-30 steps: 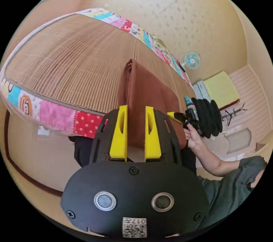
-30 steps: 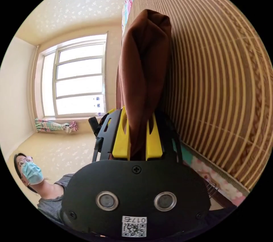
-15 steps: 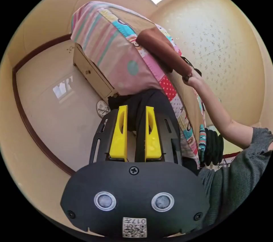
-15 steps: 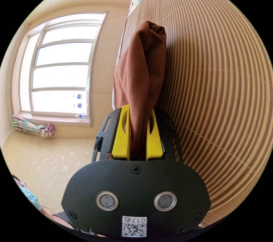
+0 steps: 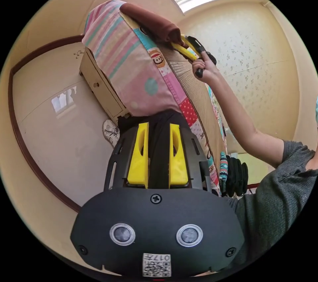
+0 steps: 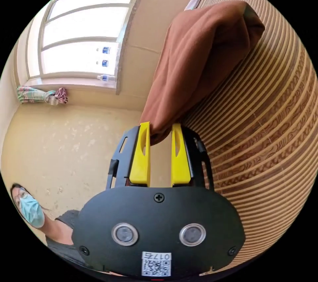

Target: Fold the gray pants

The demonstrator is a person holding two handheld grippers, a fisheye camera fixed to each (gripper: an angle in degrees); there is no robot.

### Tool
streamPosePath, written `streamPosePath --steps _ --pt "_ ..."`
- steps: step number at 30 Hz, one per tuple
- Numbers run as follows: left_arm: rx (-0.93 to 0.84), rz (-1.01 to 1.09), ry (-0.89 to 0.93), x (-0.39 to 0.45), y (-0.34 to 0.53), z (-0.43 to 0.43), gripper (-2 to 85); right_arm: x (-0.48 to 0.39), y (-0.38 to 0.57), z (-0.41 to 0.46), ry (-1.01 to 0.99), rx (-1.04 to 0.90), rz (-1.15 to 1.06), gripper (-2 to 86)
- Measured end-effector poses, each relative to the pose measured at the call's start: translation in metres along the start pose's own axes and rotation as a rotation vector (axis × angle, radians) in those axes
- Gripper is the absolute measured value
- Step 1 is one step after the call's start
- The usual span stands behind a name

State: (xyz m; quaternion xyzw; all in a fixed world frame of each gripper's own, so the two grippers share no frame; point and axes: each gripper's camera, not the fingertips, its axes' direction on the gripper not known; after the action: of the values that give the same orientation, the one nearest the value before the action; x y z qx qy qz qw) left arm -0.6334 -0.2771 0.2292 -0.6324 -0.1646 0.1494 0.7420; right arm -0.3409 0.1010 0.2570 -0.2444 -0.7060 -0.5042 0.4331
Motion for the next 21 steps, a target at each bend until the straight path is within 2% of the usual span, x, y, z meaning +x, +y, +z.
streamPosePath --steps 4,5,9,11,13,14,15,19,21 --pt "-0.009 0.076 0.074 0.013 0.021 -0.003 10.5 -0.046 0.161 -0.063 -0.11 -0.088 -0.295 2.0" --pt "-0.024 0.121 0.09 0.023 0.028 -0.002 11.5 -0.052 0.186 -0.075 -0.111 -0.092 -0.306 1.7" --pt "-0.13 0.321 0.135 0.075 0.046 0.019 12.3 -0.085 0.358 -0.164 0.132 0.0 -0.094 0.8" --pt "-0.172 0.417 0.166 0.102 0.054 0.033 11.1 -0.112 0.428 -0.204 0.286 0.133 0.012 0.6" --pt "-0.195 0.513 0.213 0.13 0.063 0.045 8.5 -0.159 0.515 -0.251 0.5 0.39 0.148 0.7" --pt "-0.203 0.572 0.25 0.148 0.069 0.053 6.1 -0.173 0.535 -0.261 0.569 0.459 0.19 0.7" --pt "-0.214 0.623 0.291 0.167 0.076 0.061 3.4 -0.202 0.577 -0.276 0.72 0.604 0.273 0.8" --pt "-0.284 0.689 0.392 0.222 0.095 0.087 -0.6 -0.294 0.703 -0.291 1.197 1.109 0.558 1.9" --pt "-0.306 0.723 0.466 0.258 0.113 0.095 -0.9 -0.323 0.745 -0.29 1.315 1.309 0.669 3.3"
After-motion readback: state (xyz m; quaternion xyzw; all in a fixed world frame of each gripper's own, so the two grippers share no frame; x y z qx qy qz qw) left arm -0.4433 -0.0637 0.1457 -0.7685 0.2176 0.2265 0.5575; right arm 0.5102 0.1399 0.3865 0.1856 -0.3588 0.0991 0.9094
